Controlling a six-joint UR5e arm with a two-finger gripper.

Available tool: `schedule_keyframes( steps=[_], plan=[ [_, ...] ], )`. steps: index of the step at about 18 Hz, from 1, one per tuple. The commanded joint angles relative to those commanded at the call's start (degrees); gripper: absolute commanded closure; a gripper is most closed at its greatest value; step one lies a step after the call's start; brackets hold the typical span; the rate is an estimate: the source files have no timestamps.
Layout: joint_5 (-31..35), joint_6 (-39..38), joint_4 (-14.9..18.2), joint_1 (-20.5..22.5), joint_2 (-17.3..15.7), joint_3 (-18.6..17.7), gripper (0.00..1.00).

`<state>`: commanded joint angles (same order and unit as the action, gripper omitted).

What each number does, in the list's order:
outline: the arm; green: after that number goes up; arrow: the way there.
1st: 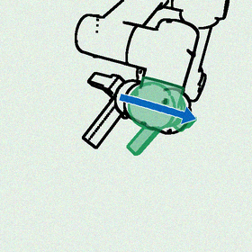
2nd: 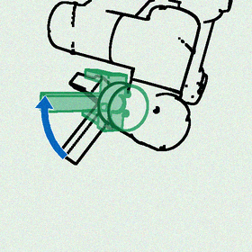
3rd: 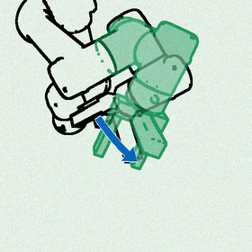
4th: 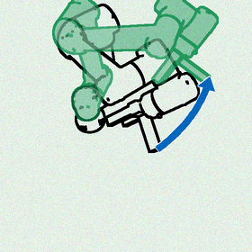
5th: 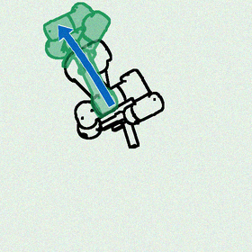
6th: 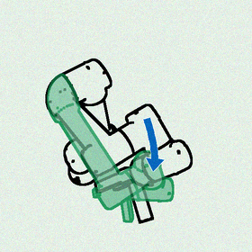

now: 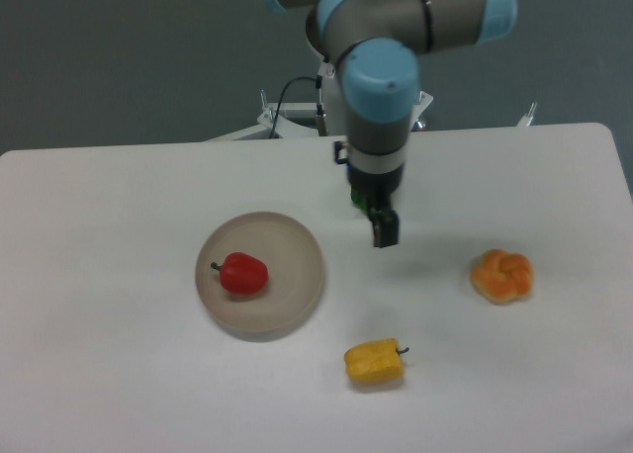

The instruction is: Place the red pepper on the plate

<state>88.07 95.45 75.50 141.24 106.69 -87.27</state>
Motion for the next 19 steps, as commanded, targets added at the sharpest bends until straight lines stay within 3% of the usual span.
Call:
schedule_keyframes(
  steps=[3, 6, 19],
  plan=[
    [0.7, 6.74, -0.36, 3.85, 2.81, -0.18, 0.0],
    [0.88, 8.97, -0.18, 5.89, 2.38, -0.18, 0.0],
    [0.97, 8.62, 0.08, 5.63, 2.73, 0.7, 0.0]
  ],
)
